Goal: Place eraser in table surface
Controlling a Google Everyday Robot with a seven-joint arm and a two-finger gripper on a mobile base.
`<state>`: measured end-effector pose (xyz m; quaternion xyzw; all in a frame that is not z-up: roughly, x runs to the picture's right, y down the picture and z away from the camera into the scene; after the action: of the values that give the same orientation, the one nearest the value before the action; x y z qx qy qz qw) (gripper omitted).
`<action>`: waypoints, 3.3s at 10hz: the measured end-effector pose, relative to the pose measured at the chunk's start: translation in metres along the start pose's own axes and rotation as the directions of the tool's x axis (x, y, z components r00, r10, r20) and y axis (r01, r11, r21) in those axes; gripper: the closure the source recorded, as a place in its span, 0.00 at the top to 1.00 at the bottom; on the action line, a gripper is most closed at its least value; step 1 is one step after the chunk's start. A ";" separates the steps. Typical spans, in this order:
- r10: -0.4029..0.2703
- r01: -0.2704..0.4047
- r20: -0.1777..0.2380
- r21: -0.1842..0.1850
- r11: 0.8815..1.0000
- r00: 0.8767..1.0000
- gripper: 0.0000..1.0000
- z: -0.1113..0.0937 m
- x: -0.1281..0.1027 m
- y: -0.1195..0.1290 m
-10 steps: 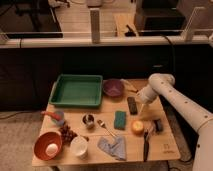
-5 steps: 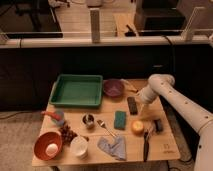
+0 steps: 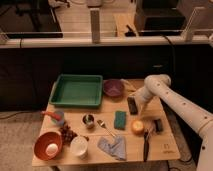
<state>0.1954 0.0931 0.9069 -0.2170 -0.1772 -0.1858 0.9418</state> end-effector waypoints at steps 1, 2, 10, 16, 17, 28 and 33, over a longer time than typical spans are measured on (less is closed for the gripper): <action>-0.094 0.093 -0.037 -0.016 0.996 0.995 0.80 0.006 0.000 -0.001; -0.160 0.157 -0.087 -0.033 0.987 0.983 0.80 0.010 0.001 -0.003; -0.474 0.460 -0.072 -0.151 0.875 0.878 0.80 0.026 0.020 -0.003; -0.570 0.561 -0.039 -0.133 0.817 0.821 0.36 0.021 -0.015 -0.005; -0.573 0.565 -0.038 -0.132 0.815 0.818 0.28 0.020 -0.018 -0.004; -0.535 0.535 0.032 0.002 0.845 0.844 0.00 -0.033 -0.017 -0.004; -0.559 0.556 0.007 0.091 0.826 0.829 0.00 -0.089 -0.025 0.009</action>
<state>0.2000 0.0650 0.8189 -0.1188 -0.2559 -0.4411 0.8520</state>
